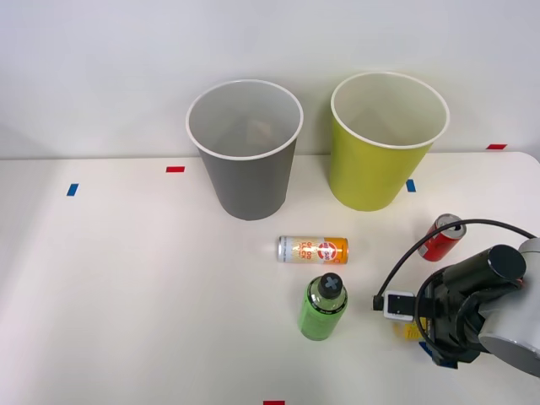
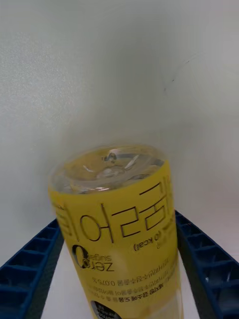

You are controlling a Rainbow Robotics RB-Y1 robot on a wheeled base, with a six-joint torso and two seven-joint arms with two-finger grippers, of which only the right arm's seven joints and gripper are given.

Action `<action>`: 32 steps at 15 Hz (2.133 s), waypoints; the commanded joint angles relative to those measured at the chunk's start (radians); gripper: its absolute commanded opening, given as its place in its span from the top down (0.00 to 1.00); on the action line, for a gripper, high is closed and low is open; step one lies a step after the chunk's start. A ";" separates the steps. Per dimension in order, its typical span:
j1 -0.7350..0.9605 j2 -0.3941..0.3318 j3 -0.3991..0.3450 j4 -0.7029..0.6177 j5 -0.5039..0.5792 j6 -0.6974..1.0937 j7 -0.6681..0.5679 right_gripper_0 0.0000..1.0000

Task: Put cans in the gray bin, plastic bottles in the light green bin

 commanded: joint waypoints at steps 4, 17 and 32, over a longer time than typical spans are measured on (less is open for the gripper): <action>0.008 0.001 0.000 -0.022 0.032 0.000 -0.019 0.94; 0.087 0.112 -0.377 -0.221 -0.272 0.122 -0.239 0.95; 0.368 0.285 -0.713 -0.318 -0.530 -0.623 -0.320 0.96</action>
